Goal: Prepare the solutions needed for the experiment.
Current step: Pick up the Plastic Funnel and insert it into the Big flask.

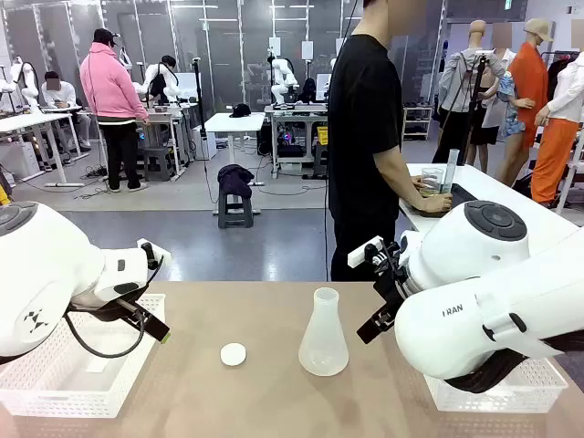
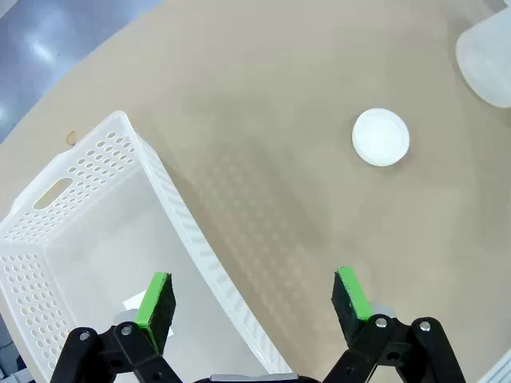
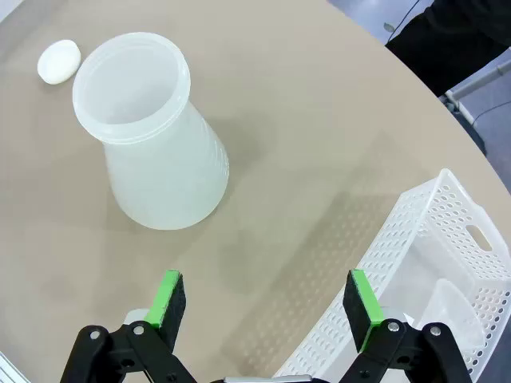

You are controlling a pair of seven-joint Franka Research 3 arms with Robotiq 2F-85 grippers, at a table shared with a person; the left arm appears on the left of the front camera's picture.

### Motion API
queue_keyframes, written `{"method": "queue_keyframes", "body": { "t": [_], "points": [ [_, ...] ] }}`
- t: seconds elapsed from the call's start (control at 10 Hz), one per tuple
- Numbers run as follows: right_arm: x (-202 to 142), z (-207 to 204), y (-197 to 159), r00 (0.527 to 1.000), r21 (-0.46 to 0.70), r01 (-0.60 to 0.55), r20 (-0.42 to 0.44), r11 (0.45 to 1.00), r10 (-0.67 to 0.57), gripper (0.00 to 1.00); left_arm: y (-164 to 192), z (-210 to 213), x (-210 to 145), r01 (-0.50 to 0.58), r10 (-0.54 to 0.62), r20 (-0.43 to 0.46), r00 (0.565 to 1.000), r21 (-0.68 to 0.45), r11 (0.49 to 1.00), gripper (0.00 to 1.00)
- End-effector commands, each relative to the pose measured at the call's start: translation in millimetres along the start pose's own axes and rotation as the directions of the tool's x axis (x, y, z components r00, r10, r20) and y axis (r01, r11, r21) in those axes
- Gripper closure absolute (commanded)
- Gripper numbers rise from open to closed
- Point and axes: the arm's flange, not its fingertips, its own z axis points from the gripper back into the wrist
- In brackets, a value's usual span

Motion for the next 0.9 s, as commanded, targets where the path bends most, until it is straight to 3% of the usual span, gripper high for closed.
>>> {"method": "queue_keyframes", "body": {
  "t": [0.0, 0.8],
  "points": [
    [0.0, 0.0, 0.0, 1.0, 0.0, 0.0, 0.0, 1.0, 0.0, 0.0, -0.3, 0.0, 0.1, 0.001, -0.001, 0.0, 1.0, 0.0, 1.0, 0.0],
    [0.0, 0.0, 0.0, 1.0, 0.0, 0.0, 0.0, 1.0, 0.0, 0.0, -0.3, 0.0, 0.1, 0.001, -0.001, 0.0, 1.0, 0.0, 1.0, 0.0]
  ]
}}
